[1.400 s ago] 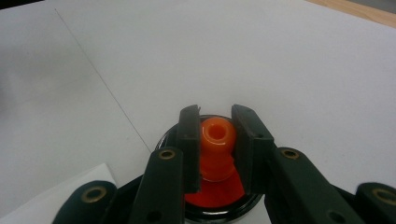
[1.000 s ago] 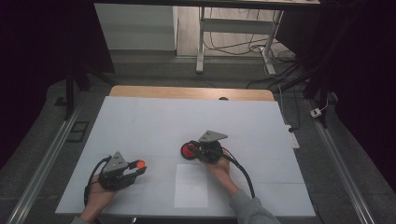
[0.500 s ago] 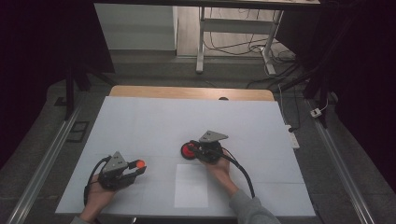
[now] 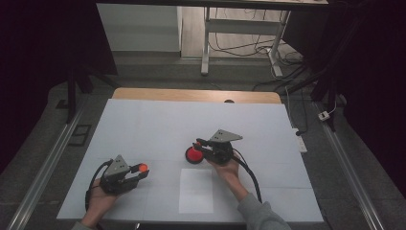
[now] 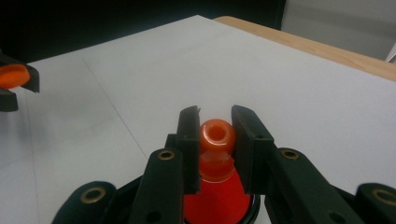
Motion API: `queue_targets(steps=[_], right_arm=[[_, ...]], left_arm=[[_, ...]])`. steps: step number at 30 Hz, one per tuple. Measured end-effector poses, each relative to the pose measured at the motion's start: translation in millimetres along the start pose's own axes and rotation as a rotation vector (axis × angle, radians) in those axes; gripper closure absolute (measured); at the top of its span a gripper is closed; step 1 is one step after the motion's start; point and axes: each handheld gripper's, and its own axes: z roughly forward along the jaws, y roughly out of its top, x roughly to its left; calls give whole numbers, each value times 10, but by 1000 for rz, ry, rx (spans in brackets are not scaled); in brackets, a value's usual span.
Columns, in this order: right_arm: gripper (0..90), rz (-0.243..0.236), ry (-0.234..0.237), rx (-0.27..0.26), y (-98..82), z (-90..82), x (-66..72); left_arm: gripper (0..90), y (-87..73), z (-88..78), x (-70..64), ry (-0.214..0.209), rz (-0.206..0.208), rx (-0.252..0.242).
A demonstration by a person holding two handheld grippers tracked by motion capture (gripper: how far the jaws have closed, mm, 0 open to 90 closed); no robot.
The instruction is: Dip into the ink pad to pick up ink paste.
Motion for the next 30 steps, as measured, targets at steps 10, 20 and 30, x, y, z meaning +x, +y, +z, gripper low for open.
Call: queue_targets(steps=[10, 20, 30], right_arm=[[727, 6, 18, -4, 51, -62, 29], [727, 3, 41, -3, 69, -185, 50], [727, -10, 60, -24, 111, -340, 116]], left_arm=[[652, 6, -6, 2, -1, 1, -5], [652, 10, -1, -1, -5, 2, -4], [652, 10, 9, -3, -6, 0, -3]])
